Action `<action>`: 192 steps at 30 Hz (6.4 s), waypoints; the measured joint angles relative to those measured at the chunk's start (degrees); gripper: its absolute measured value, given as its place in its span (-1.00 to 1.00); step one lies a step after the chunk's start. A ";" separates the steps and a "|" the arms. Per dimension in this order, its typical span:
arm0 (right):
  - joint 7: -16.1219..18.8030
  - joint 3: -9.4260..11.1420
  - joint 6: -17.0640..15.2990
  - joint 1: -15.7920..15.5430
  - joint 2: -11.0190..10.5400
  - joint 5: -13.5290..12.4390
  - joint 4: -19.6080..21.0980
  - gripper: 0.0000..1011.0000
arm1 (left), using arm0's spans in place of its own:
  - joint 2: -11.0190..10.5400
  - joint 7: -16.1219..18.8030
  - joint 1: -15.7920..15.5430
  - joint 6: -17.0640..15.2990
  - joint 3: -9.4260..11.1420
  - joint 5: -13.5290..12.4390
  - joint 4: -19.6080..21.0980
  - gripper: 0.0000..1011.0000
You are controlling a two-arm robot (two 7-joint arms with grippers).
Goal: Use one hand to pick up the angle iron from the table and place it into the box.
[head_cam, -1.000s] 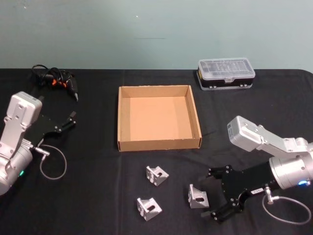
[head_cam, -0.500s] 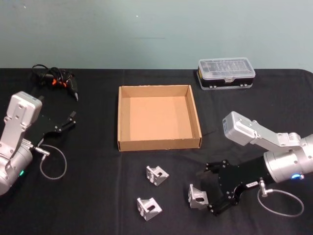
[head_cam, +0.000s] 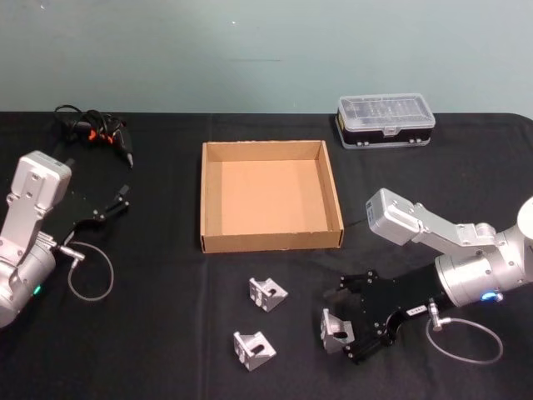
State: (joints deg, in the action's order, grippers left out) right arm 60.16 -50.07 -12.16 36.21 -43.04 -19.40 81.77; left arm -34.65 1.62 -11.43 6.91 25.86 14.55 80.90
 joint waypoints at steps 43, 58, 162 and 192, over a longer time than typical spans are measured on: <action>-0.05 -1.75 2.65 0.52 1.43 0.08 -2.37 0.03 | 0.00 0.00 0.00 0.00 0.00 0.00 0.00 1.00; -2.91 0.77 3.21 -0.49 -0.08 -0.72 0.42 -0.07 | 0.00 0.00 0.00 0.00 0.00 0.00 0.00 1.00; -28.31 17.81 -10.69 -12.41 11.05 -2.05 12.90 0.98 | 0.00 0.00 0.00 0.00 0.00 0.00 0.00 1.00; -26.86 8.47 -22.27 -9.54 10.61 -3.04 10.76 0.98 | 0.00 0.00 0.00 0.00 0.00 0.00 0.00 1.00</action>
State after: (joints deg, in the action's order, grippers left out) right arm 33.30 -41.59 -34.43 26.67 -32.43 -22.43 92.53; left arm -34.65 1.62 -11.43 6.91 25.86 14.55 80.90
